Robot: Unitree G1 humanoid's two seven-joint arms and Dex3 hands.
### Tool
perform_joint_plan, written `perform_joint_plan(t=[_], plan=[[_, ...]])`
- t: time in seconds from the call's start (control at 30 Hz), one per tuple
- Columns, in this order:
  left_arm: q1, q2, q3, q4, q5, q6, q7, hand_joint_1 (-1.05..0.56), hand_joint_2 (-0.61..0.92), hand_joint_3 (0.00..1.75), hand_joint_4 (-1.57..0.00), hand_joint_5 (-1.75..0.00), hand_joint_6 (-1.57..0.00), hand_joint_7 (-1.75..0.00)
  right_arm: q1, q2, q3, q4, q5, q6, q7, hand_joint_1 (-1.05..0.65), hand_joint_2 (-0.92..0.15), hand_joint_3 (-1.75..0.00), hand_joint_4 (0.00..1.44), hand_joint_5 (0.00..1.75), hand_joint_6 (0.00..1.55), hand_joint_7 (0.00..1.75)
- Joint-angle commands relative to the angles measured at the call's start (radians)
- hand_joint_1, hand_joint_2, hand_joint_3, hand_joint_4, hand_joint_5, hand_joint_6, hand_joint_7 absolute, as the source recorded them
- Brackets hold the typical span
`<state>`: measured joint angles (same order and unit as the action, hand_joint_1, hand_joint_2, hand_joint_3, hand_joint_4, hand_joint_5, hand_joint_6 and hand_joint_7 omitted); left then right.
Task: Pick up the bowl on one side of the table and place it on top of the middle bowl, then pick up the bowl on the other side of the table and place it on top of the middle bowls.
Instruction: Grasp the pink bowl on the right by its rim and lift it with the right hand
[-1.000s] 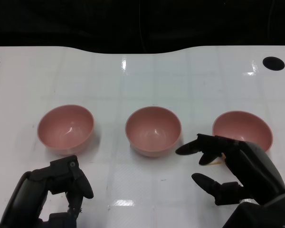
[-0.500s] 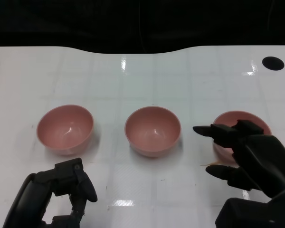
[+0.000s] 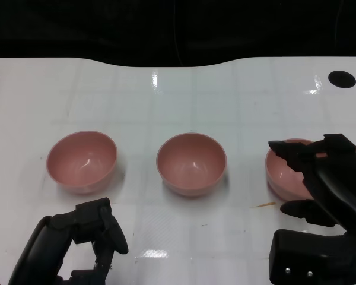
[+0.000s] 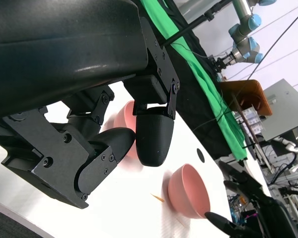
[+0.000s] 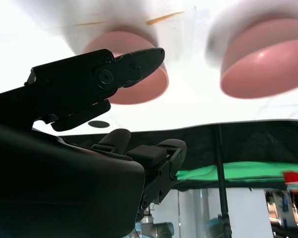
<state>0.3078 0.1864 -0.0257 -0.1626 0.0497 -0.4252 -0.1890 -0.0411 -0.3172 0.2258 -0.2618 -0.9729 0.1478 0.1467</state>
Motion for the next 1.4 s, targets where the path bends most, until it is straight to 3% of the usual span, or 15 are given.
perform_joint_plan(t=[0.03, 0.27, 0.5, 0.9, 1.1, 1.17, 1.23, 1.3, 1.37, 1.4], plan=[[0.004, 0.004, 0.004, -0.006, 0.0, -0.009, 0.004, -0.09, 0.36, 1.41, -0.85, -1.69, -0.8, -1.52, -0.027, -0.024, 0.014, -0.004, -0.03, 0.03, 0.046, -0.57, -0.89, 0.0, 0.01, 0.77, 0.26, 0.08], [-0.008, -0.001, -0.002, 0.002, 0.008, -0.003, 0.008, -0.1, 0.37, 1.4, -0.84, -1.7, -0.81, -1.53, -0.084, -0.021, 0.056, 0.075, -0.084, 0.067, 0.061, -0.6, -0.89, 0.0, 0.07, 0.71, 0.31, 0.07], [-0.021, 0.003, -0.001, 0.012, 0.004, -0.004, 0.005, -0.1, 0.36, 1.41, -0.85, -1.71, -0.81, -1.52, -0.164, 0.007, 0.113, 0.241, -0.131, 0.123, 0.018, -0.6, -0.88, 0.0, 0.13, 0.66, 0.35, 0.05], [-0.012, 0.005, 0.002, -0.007, -0.005, 0.0, 0.002, -0.08, 0.34, 1.44, -0.84, -1.71, -0.8, -1.54, -0.25, 0.028, 0.179, 0.458, -0.112, 0.187, -0.002, -0.6, -0.87, 0.0, 0.24, 0.55, 0.42, 0.03], [-0.01, 0.007, 0.004, -0.015, -0.005, 0.008, 0.002, -0.09, 0.34, 1.46, -0.84, -1.7, -0.8, -1.53, -0.294, 0.011, 0.212, 0.502, -0.097, 0.19, 0.063, -0.54, -0.91, -0.01, 0.59, 0.48, 0.55, 0.05], [-0.01, 0.007, 0.004, -0.016, -0.006, 0.008, 0.002, -0.08, 0.34, 1.47, -0.84, -1.7, -0.81, -1.53, -0.302, 0.001, 0.219, 0.51, -0.087, 0.177, 0.065, -0.5, -0.91, 0.0, 0.7, 0.55, 0.62, 0.05], [-0.01, 0.006, 0.003, -0.018, -0.007, 0.012, 0.002, -0.08, 0.33, 1.47, -0.85, -1.7, -0.81, -1.53, -0.31, -0.003, 0.218, 0.522, -0.068, 0.159, 0.056, -0.49, -0.91, 0.0, 0.72, 0.57, 0.64, 0.05], [-0.01, 0.004, 0.002, -0.02, -0.009, 0.017, 0.002, -0.08, 0.33, 1.48, -0.84, -1.69, -0.81, -1.52, -0.321, -0.005, 0.209, 0.547, -0.036, 0.126, 0.028, -0.37, -0.91, 0.0, 0.81, 1.4, 0.86, 0.07], [-0.01, 0.003, 0.001, -0.02, -0.009, 0.018, 0.002, -0.08, 0.33, 1.48, -0.84, -1.69, -0.81, -1.52, -0.329, -0.007, 0.206, 0.564, -0.014, 0.108, 0.005, -0.33, -0.88, 0.0, 0.8, 1.64, 0.99, 0.09], [-0.01, 0.003, 0.001, -0.02, -0.009, 0.018, 0.003, -0.08, 0.33, 1.48, -0.84, -1.69, -0.81, -1.52, -0.332, -0.008, 0.208, 0.569, -0.008, 0.104, -0.002, -0.32, -0.88, 0.0, 0.8, 1.67, 1.01, 0.09]])
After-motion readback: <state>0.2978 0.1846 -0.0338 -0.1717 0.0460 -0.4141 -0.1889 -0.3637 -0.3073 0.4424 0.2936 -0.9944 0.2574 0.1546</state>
